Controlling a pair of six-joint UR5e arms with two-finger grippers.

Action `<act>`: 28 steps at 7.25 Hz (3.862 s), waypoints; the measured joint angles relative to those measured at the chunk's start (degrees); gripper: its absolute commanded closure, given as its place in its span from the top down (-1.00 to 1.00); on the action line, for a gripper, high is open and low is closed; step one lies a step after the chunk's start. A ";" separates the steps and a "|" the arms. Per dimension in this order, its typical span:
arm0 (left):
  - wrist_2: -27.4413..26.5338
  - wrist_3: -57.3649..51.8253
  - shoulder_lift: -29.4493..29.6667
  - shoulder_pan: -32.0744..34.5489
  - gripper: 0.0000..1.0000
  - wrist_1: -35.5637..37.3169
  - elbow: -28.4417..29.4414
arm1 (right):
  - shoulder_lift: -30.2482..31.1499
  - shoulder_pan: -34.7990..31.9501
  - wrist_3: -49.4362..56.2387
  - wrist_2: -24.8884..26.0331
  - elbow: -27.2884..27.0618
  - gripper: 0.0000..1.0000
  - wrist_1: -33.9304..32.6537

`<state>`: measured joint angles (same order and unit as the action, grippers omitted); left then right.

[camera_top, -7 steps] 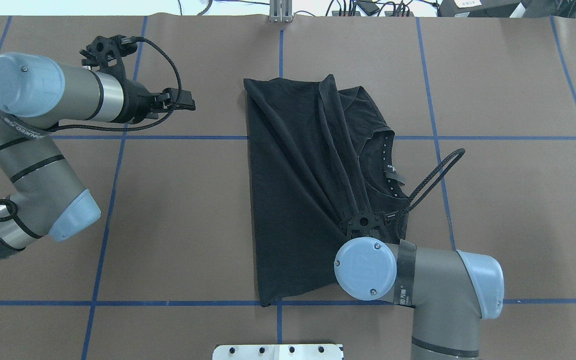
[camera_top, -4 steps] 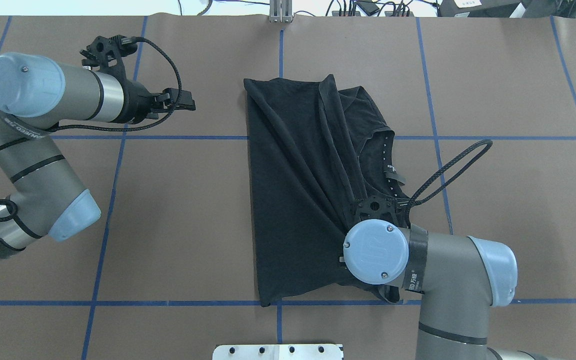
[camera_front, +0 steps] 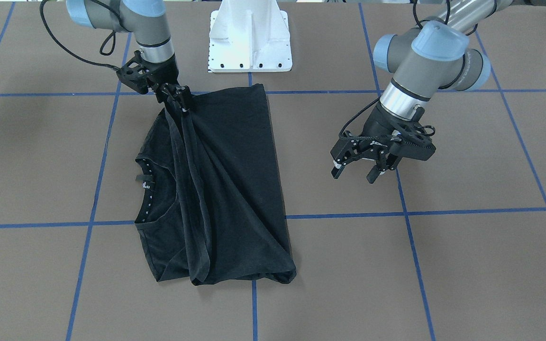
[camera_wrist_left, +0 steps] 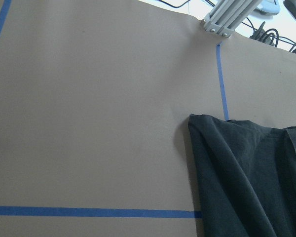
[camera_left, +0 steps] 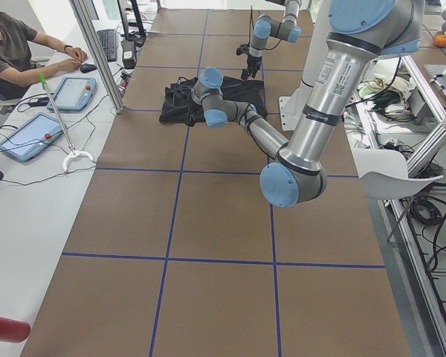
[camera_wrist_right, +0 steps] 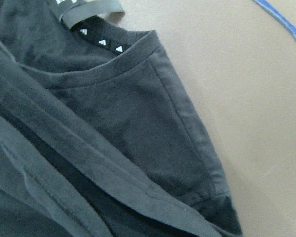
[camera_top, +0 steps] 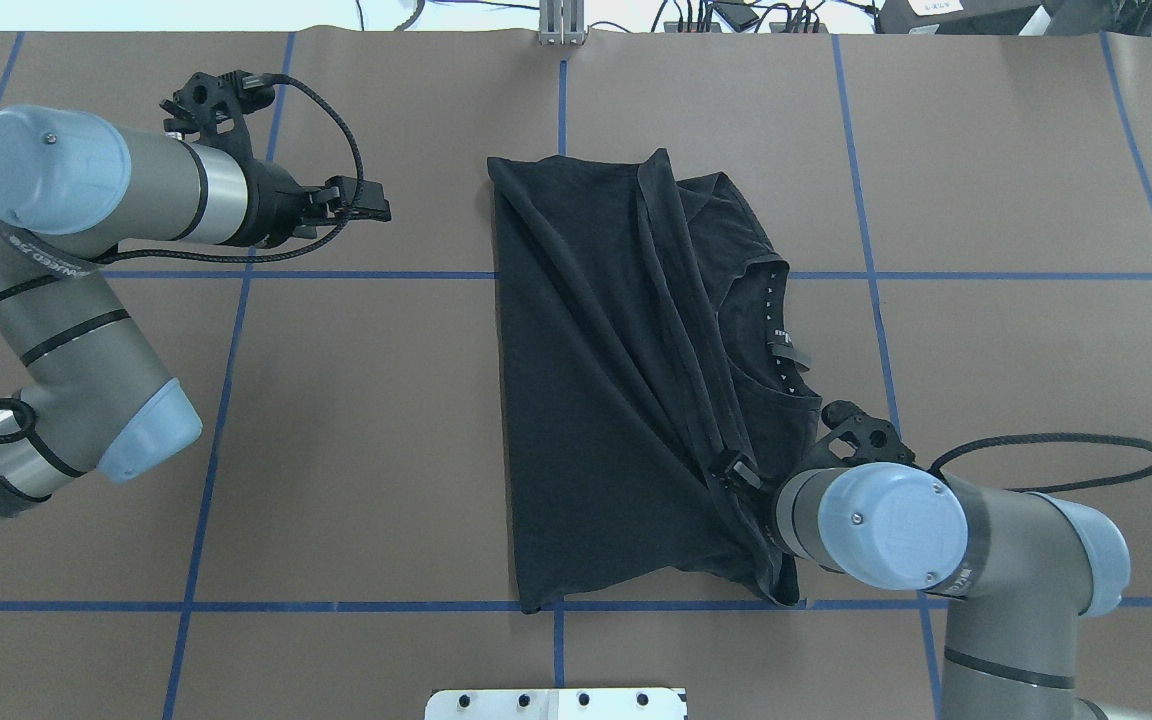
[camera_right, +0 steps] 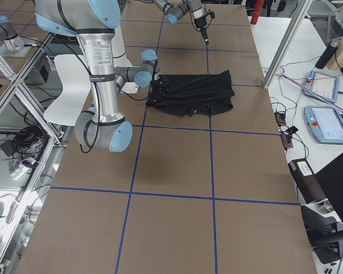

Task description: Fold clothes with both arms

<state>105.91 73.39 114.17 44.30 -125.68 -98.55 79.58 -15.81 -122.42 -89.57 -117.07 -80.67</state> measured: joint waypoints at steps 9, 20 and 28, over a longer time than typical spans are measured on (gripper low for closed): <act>0.00 0.06 0.00 0.00 0.98 0.00 -0.05 | 2.63 4.67 -11.50 6.40 2.59 -0.99 5.27; -13.53 28.81 -5.00 -20.01 0.79 -10.13 -6.86 | 4.65 4.32 -10.18 3.82 -3.52 -1.00 4.47; -18.90 37.35 -2.54 -37.65 -0.54 -4.66 -3.65 | 4.44 4.55 -10.12 3.78 -3.49 -1.00 4.47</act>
<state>87.01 110.74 111.63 6.65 -130.35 -102.19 84.02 -11.26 -132.54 -85.78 -120.56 -76.20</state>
